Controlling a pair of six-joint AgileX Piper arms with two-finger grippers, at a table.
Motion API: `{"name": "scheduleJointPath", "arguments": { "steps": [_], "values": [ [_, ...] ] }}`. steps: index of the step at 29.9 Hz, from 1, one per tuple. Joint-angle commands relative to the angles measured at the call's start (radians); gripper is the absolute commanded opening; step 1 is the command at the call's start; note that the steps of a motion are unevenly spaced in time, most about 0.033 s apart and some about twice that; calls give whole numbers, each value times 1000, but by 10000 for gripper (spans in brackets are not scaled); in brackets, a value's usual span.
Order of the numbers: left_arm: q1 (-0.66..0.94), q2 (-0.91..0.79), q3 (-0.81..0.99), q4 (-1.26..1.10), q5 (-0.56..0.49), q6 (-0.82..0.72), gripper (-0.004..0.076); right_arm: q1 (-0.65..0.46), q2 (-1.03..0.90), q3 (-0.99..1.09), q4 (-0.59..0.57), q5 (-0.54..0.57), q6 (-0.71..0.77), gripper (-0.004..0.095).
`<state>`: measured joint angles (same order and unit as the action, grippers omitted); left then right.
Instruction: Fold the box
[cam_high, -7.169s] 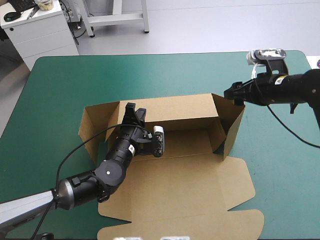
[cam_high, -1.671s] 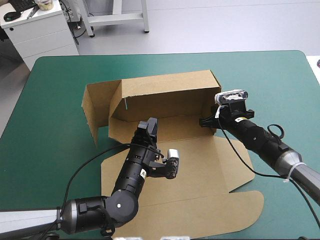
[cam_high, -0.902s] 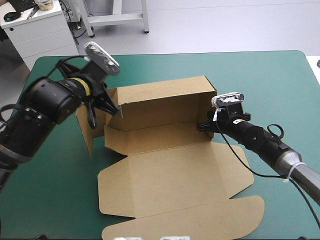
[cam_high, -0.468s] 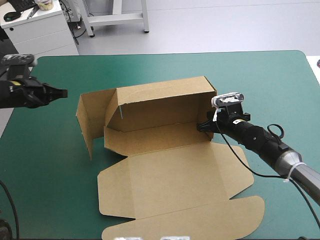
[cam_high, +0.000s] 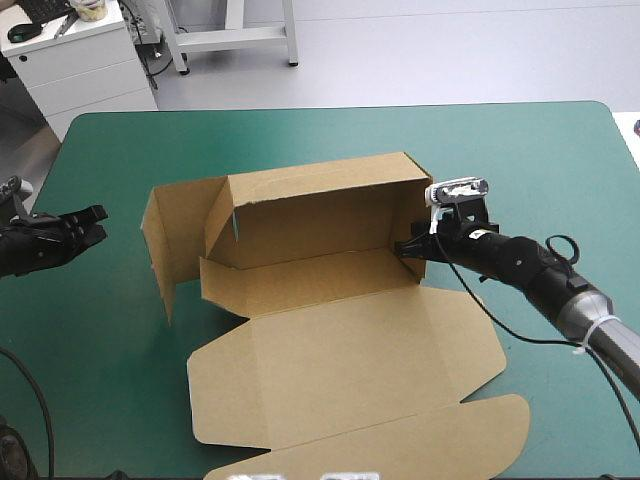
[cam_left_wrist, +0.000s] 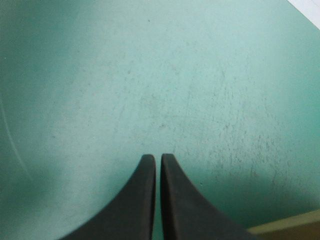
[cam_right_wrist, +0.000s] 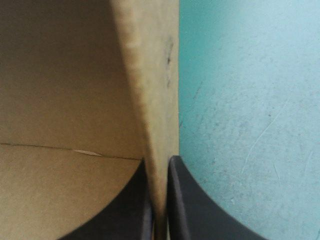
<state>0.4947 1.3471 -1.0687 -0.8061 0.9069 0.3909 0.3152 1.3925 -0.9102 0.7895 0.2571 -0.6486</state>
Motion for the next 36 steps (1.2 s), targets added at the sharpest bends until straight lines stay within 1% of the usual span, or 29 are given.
{"name": "scheduleJointPath", "arguments": {
  "steps": [1,2,3,5,6,7,9,12,15,22,31,36],
  "values": [
    [1,-33,-20,-66,-37,6,14,-58,-31,-127,-89,104,155,4],
    [1,-33,-20,-66,-37,6,14,-64,-31,-154,-143,147,205,4],
    [1,-33,-20,-66,-37,6,14,-68,-31,-196,-246,187,295,4],
    [1,-33,-19,-66,-30,6,14,-73,-31,-255,-403,264,456,4],
    [1,-33,-19,-66,-31,6,14,-73,-31,-300,-480,323,535,4],
    [1,-33,-17,-66,-28,6,14,-73,-31,-329,-539,362,593,4],
    [1,-33,-11,-70,-28,6,14,-73,-31,-399,-600,463,649,4],
    [1,-33,-11,-72,-30,6,14,-73,-14,-487,-610,606,649,4],
    [1,-33,-11,-72,-30,4,14,-73,35,-561,-621,716,660,4],
    [1,-33,-11,-72,-32,-13,14,-73,186,-671,-575,998,660,4],
    [1,-33,-11,-72,-34,-17,14,-73,268,-671,-577,996,694,2],
    [1,-33,-11,-72,-37,-17,14,-73,336,-720,-575,995,694,2]
  ]
}}
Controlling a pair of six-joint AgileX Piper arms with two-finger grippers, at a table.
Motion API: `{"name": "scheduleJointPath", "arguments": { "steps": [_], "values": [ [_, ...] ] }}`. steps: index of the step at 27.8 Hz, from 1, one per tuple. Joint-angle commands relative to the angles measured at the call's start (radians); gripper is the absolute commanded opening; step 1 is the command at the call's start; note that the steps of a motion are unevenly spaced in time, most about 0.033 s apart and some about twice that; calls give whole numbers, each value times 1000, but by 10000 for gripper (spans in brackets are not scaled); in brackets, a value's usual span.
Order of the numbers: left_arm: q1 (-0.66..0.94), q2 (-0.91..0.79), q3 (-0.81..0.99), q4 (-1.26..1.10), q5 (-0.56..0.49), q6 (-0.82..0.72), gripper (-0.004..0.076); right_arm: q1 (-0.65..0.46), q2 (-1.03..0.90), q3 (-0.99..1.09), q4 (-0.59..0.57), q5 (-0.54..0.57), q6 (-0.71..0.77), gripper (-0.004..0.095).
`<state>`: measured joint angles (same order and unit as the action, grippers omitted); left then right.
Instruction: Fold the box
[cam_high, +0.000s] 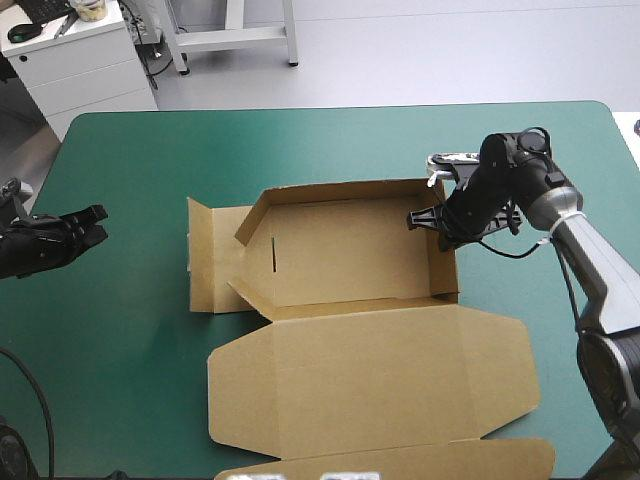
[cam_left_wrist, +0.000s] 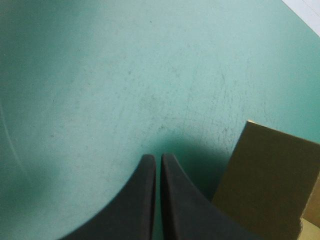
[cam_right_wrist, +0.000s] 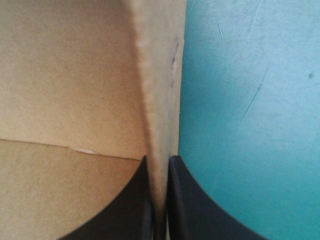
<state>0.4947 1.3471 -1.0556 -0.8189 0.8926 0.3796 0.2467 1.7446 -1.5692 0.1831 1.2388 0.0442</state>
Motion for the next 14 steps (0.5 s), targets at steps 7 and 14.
{"name": "scheduleJointPath", "arguments": {
  "steps": [7,14],
  "values": [
    [1,-33,-24,-57,-31,-6,14,-5,77,-187,24,-5,-2,3],
    [1,-33,-24,-50,-55,-6,14,-5,144,-258,24,3,-14,14]
  ]
}}
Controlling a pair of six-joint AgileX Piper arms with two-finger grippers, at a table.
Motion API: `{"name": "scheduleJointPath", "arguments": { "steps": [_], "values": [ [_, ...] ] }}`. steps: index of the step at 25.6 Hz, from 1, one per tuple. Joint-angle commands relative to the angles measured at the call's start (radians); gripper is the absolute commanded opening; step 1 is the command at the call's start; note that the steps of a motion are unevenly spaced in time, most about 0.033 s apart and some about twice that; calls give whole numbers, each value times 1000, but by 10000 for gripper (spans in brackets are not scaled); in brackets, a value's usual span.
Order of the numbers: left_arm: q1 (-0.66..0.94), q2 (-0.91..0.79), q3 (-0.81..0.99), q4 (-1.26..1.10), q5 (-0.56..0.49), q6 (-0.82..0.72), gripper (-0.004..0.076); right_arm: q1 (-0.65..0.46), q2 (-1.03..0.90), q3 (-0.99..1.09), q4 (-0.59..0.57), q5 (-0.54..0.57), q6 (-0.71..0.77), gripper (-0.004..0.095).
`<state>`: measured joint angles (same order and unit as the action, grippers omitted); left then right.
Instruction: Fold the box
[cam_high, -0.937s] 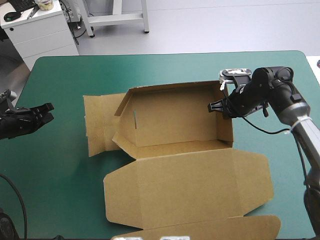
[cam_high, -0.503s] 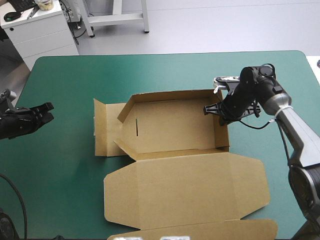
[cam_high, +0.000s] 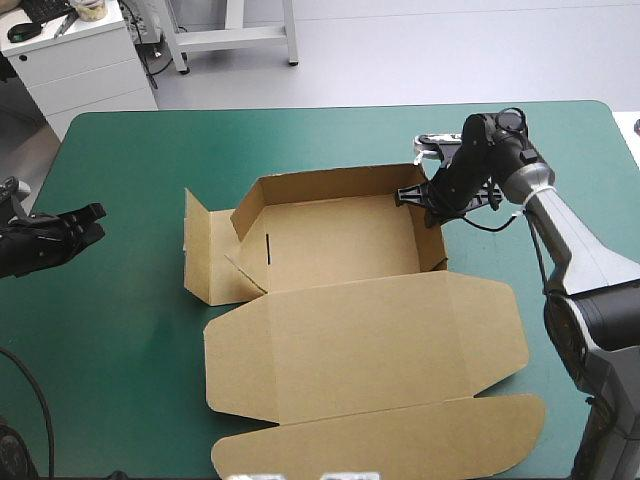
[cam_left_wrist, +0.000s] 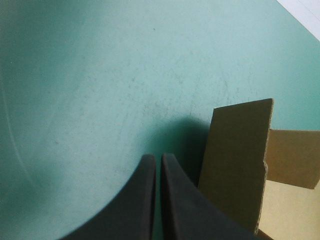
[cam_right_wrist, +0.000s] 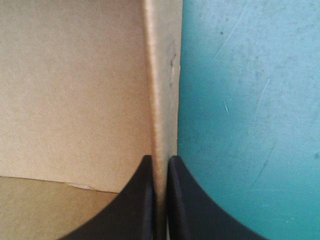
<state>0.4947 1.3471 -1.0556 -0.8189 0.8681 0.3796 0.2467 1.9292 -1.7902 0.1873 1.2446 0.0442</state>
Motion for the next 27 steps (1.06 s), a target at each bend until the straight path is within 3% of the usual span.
{"name": "scheduleJointPath", "arguments": {
  "steps": [1,6,9,11,13,27],
  "values": [
    [1,-33,-24,-50,-33,-6,14,-5,-36,-37,20,-3,-19,14],
    [1,-33,-24,-49,-39,-6,14,-5,-28,-37,27,8,-31,93],
    [1,-33,-24,-27,-39,-6,14,-5,-31,-37,61,8,-25,389],
    [1,-33,-24,-17,-39,-6,14,-5,-39,-40,61,8,-25,693],
    [1,-33,-24,-17,-39,-6,14,-5,-42,-57,58,8,-25,857],
    [1,-33,-24,-9,-41,-36,14,13,-223,-82,-17,9,31,877]
  ]
}}
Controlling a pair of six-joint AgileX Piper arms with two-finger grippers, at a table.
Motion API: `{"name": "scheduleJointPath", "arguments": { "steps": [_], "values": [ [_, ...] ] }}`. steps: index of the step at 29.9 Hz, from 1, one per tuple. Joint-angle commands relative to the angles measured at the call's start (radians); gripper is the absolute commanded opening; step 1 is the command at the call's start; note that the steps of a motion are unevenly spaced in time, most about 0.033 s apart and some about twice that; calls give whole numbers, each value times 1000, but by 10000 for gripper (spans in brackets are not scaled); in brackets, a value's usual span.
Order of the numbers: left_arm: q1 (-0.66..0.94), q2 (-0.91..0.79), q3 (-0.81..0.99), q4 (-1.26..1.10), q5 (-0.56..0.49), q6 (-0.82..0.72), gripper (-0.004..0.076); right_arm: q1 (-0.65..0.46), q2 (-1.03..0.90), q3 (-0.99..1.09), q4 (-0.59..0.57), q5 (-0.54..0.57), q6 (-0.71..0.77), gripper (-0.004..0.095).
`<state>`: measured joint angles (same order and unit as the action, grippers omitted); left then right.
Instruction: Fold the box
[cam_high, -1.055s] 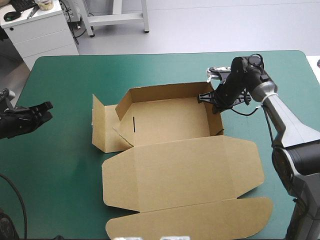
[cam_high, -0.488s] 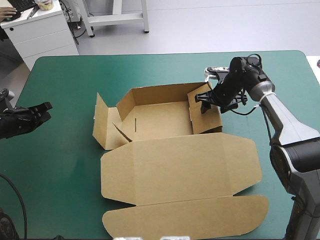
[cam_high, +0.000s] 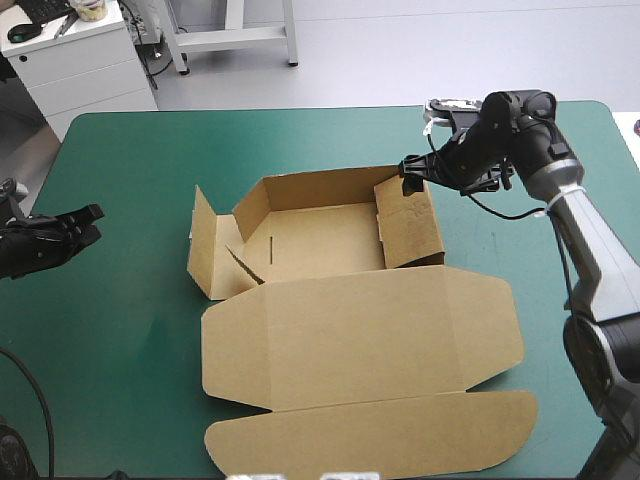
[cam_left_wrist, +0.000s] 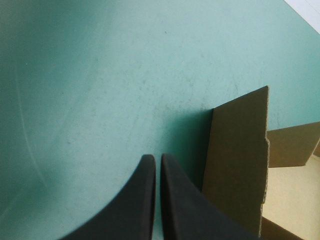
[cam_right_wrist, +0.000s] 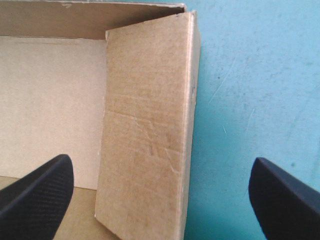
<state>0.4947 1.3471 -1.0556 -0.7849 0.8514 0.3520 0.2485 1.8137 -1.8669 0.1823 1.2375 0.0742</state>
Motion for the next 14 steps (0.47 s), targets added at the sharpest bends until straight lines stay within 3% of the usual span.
{"name": "scheduleJointPath", "arguments": {
  "steps": [1,5,14],
  "values": [
    [1,-33,-24,-43,-24,-9,14,21,-129,12,-38,16,9,877],
    [1,-33,-24,-43,-24,-16,14,63,-198,92,-145,16,62,877],
    [1,-33,-24,-43,-26,-21,14,73,-213,130,-158,9,72,877]
  ]
}}
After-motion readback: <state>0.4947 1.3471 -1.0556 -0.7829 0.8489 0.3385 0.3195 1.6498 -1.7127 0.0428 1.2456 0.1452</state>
